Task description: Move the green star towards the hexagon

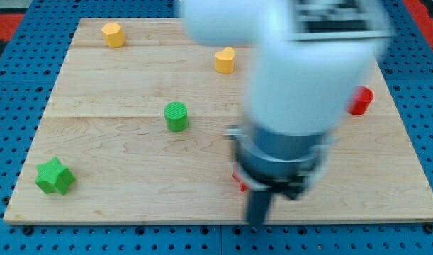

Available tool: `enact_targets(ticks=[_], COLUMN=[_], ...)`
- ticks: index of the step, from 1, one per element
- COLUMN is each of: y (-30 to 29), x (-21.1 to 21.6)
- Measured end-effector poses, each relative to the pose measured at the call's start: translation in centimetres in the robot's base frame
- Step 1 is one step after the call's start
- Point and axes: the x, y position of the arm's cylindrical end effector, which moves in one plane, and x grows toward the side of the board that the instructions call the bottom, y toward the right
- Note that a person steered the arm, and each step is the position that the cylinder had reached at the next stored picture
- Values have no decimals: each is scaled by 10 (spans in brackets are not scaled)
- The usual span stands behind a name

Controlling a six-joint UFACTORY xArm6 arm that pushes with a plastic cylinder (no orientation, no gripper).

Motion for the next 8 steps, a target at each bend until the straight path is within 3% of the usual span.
enact_targets(ticks=[2, 4, 6, 7, 8], y=[-158, -231, -268, -256, -324], x=[-24, -25, -84, -52, -39])
